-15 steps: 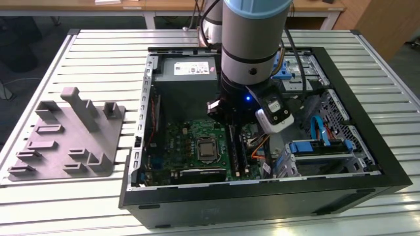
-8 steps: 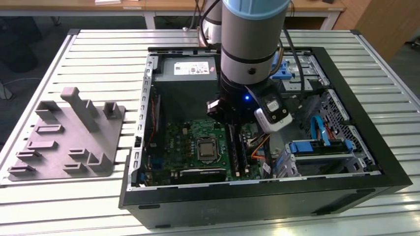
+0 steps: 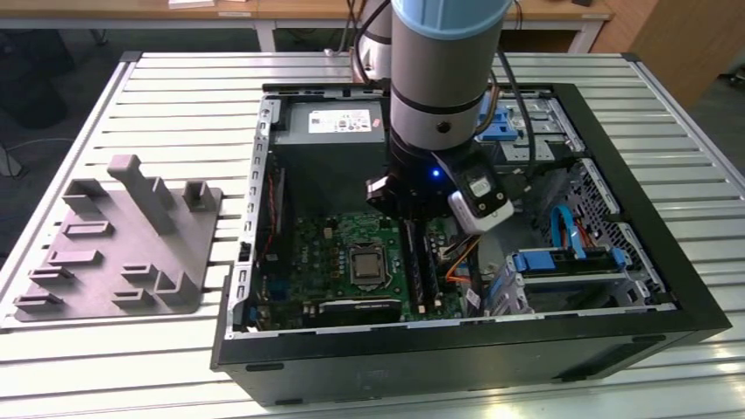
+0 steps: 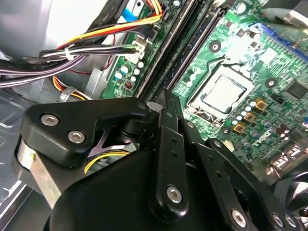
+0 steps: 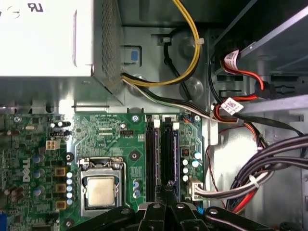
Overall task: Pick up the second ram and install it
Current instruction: 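Press down the second ram until it locks into place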
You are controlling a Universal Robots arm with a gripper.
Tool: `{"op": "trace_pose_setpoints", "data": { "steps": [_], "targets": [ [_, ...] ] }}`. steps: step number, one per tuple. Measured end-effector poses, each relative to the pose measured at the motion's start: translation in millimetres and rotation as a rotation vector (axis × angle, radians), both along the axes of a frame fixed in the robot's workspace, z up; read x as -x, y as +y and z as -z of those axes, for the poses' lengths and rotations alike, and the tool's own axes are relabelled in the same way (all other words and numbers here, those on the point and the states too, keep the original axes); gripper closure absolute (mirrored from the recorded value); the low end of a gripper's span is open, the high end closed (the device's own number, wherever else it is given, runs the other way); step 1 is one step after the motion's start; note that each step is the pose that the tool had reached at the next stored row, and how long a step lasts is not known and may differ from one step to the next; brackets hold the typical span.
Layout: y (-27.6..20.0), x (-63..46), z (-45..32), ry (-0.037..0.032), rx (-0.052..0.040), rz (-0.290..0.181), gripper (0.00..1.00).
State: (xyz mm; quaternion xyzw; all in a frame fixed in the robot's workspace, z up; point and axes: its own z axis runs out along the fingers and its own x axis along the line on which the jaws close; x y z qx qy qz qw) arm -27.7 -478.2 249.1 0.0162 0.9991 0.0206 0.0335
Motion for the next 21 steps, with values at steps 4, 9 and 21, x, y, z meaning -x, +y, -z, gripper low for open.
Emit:
{"op": "trace_pose_setpoints", "data": {
  "steps": [4,9,21],
  "targets": [
    [8.7,0.0,6.7,0.0000,0.0001,0.000,0.90],
    [17.7,0.3,15.0,0.0000,-0.0010,-0.002,0.90],
    [34.3,0.4,27.1,0.0000,-0.0036,-0.009,0.90]
  ]
}}
